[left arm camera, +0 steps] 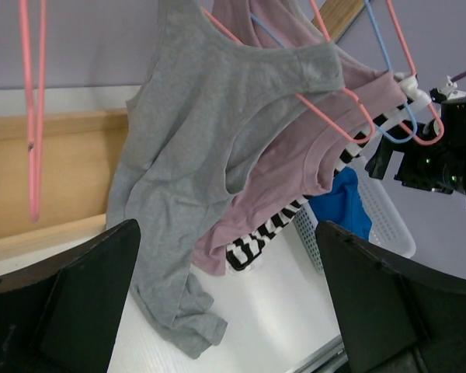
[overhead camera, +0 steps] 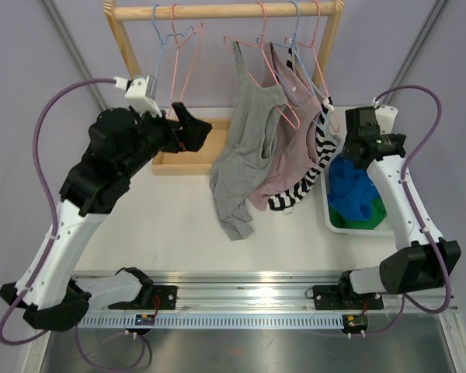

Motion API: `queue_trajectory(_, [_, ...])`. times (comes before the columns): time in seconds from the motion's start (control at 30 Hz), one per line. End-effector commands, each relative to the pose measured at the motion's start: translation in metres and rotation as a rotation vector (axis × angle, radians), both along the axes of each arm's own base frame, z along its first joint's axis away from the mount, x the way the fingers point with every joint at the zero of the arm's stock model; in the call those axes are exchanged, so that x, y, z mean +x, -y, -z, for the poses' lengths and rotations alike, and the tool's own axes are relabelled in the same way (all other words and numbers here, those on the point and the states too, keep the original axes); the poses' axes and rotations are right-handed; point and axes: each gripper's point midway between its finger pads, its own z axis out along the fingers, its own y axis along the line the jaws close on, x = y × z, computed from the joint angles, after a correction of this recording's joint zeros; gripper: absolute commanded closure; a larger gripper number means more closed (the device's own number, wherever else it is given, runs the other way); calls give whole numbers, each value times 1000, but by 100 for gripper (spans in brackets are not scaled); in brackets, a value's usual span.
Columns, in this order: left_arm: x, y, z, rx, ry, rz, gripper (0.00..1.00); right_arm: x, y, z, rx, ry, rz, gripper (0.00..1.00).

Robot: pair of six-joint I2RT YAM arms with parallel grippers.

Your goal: Remove the tank top from the hanger

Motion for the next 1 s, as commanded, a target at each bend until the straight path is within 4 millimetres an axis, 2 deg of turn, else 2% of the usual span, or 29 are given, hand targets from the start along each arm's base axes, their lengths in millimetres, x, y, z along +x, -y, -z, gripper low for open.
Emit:
queue_trajectory(0.0, [21,15,-42,-53,81,-30,1,-14,1,-52,27,181,-12,1])
queue_trajectory(0.13, [50,36,-60,-76,109,-67,1,-31,-14,-69,118,269,-90,0])
queue_trajectory(0.27, [80,56,-73,-115,144,-86,1,-51,-49,-86,284,360,-263,1])
queue_trajectory(0.3, [91,66,-69,-114,145,-81,1,-54,-56,-86,316,368,-296,0])
queue_trajectory(0.33, [96,73,-77,-140,178,-74,1,-57,-64,-88,341,376,-343,0])
queue_trajectory(0.37, [102,80,-76,-144,185,-61,1,-66,-79,-93,395,396,-422,1])
queue_trajectory(0.43, [115,99,-78,-154,220,-37,1,-74,-89,-95,429,400,-477,0])
queue_trajectory(0.5, [122,110,-86,-155,262,-23,1,-88,-112,-106,494,428,-619,1])
queue_trajectory(0.53, [130,123,-81,-144,263,-14,1,-94,-122,-111,511,443,-690,1])
queue_trajectory(0.57, [135,125,-82,-142,269,-28,1,-106,-144,-118,579,452,-820,0])
queue_trajectory(0.6, [141,131,-78,-132,266,-29,1,-118,-154,-127,600,485,-899,1])
queue_trajectory(0.63, [141,133,-91,-140,294,-30,1,-124,-164,-137,619,517,-972,1])
queue_trajectory(0.67, [155,141,-75,-113,272,-50,1,-139,-177,-146,662,537,-1064,0])
queue_trajectory(0.8, [174,145,-70,-63,280,-126,1,-161,-197,-154,754,530,-1192,0])
queue_trajectory(0.9, [186,149,-61,-28,287,-165,10,-177,-209,-157,833,518,-1264,1])
queue_trajectory(0.97, [193,147,-57,-2,287,-193,24,-190,-214,-163,862,537,-1308,0])
